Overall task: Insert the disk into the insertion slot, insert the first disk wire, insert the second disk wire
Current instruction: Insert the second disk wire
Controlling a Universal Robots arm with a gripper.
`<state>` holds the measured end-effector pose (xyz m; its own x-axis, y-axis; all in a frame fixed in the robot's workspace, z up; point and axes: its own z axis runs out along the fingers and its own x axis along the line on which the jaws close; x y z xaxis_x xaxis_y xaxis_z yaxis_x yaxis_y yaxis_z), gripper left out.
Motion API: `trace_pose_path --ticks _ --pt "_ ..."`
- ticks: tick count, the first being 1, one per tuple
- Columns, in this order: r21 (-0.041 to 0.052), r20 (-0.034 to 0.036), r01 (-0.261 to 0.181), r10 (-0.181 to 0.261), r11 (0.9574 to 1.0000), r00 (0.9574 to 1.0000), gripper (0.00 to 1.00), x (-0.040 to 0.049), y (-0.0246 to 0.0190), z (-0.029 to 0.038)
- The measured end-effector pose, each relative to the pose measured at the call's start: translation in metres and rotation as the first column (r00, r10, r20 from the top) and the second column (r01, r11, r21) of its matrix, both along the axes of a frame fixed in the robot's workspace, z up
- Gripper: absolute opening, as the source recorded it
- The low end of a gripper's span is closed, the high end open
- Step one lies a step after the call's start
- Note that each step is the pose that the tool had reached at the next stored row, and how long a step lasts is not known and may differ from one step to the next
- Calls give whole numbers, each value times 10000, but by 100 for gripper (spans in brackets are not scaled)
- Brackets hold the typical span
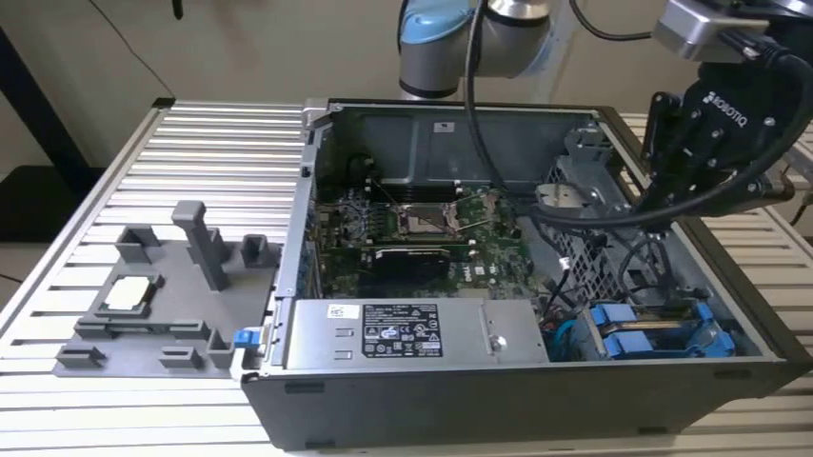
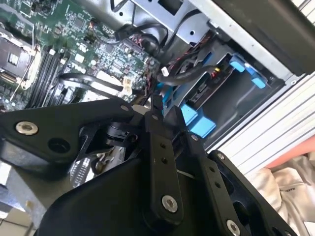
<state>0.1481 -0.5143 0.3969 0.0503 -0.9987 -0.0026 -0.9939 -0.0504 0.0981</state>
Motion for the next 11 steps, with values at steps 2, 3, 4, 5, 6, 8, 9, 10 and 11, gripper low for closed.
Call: trace_pose_path --ticks 2,3,4,5,6,8,9,10,11 --pt "1 86 -1 1 10000 10000 27 -92 2 0" --pt "2 143 -1 1 10000 9999 27 -137 2 -1" --pt "3 204 0 0 10000 9998 27 -183 2 -2" --pt "3 263 -1 1 10000 9997 27 -226 3 -2" --pt "7 321 -1 0 10000 9995 27 -262 3 -3" --pt "11 440 -9 8 10000 9990 27 -316 3 -5" --pt "12 490 -26 25 10000 9988 27 -329 3 -6" --pt "13 539 -72 71 10000 9985 27 -336 2 -8" --pt "13 581 -137 136 9999 9982 27 -339 2 -9"
